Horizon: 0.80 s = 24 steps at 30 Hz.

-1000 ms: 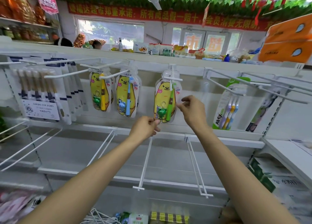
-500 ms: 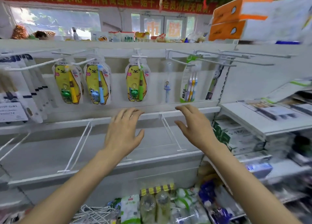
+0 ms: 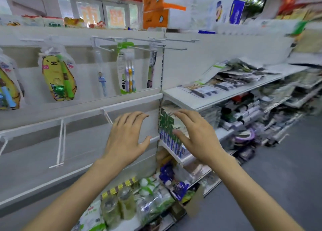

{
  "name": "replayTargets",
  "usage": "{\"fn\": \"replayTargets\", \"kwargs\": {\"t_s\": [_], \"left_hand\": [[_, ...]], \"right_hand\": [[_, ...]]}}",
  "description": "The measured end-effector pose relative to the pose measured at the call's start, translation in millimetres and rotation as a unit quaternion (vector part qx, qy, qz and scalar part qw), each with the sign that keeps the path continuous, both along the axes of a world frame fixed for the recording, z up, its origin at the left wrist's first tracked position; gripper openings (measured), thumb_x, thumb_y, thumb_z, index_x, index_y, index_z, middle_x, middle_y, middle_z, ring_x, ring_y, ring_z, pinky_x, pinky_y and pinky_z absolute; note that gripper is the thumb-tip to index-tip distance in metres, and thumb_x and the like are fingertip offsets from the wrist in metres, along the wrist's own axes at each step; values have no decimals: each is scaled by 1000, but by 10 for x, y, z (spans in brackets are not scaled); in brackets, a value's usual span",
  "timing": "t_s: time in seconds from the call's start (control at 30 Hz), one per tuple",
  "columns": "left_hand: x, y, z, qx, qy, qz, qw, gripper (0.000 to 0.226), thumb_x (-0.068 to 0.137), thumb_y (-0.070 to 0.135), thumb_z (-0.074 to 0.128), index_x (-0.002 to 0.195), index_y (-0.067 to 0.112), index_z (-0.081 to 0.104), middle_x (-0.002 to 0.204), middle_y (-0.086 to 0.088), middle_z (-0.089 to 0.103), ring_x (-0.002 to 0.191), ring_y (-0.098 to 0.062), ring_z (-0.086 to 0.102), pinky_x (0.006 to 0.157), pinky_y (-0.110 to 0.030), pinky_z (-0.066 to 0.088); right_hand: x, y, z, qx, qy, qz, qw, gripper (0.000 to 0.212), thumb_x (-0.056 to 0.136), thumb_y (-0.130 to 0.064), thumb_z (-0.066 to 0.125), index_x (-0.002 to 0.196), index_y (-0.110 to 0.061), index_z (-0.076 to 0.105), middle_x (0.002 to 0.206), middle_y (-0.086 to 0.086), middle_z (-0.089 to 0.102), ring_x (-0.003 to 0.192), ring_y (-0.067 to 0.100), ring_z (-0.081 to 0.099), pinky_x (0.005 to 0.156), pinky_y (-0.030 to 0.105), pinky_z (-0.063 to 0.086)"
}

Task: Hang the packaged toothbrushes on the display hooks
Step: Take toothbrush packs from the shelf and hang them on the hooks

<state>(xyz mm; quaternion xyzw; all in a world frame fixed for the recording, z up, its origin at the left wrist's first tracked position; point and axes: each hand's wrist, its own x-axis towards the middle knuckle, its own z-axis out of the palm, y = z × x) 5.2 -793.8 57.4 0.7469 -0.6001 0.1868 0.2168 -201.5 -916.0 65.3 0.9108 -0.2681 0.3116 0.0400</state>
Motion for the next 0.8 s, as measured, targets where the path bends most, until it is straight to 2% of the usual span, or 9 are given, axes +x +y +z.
{"fn": "replayTargets", "kwargs": {"t_s": [0.17, 0.3, 0.4, 0.63, 0.8], "left_hand": [[-633, -574, -29, -5, 13, -45, 999, 63, 86, 50, 57, 143, 28, 42, 142, 6, 49, 132, -16, 42, 114, -38, 31], [-1141, -1133, -72, -8, 22, -60, 998, 64, 86, 51, 59, 144, 28, 43, 142, 7, 49, 132, -16, 42, 113, -38, 34], [-1557, -1617, -78, -7, 35, -60, 998, 64, 85, 53, 53, 143, 27, 44, 141, 6, 51, 131, -16, 43, 111, -38, 36], [-2344, -2587, -134, 9, 41, -79, 996, 59, 88, 48, 58, 142, 31, 43, 141, 10, 49, 130, -14, 43, 111, -35, 34], [-2605, -3175, -198, 30, 48, -71, 996, 57, 87, 52, 55, 140, 35, 42, 139, 13, 49, 129, -13, 44, 111, -35, 36]], "right_hand": [[-747, -386, -84, 7, -8, -44, 999, 51, 97, -42, 59, 140, -16, 53, 138, 0, 57, 125, 22, 54, 99, 37, 50], [-1366, -823, -144, 8, 0, -64, 998, 51, 97, -44, 57, 140, -18, 53, 138, -2, 56, 125, 19, 52, 98, 34, 50], [-1865, -1244, -161, 15, 11, -75, 997, 51, 97, -45, 54, 140, -18, 52, 138, -3, 56, 125, 19, 53, 99, 34, 48], [-2810, -2180, -213, 41, 15, -108, 993, 51, 94, -35, 67, 140, -19, 53, 138, -5, 56, 127, 16, 50, 103, 32, 46], [-3109, -2772, -291, 68, 15, -110, 992, 50, 92, -32, 68, 139, -20, 54, 136, -8, 57, 123, 14, 52, 98, 31, 50]]}}
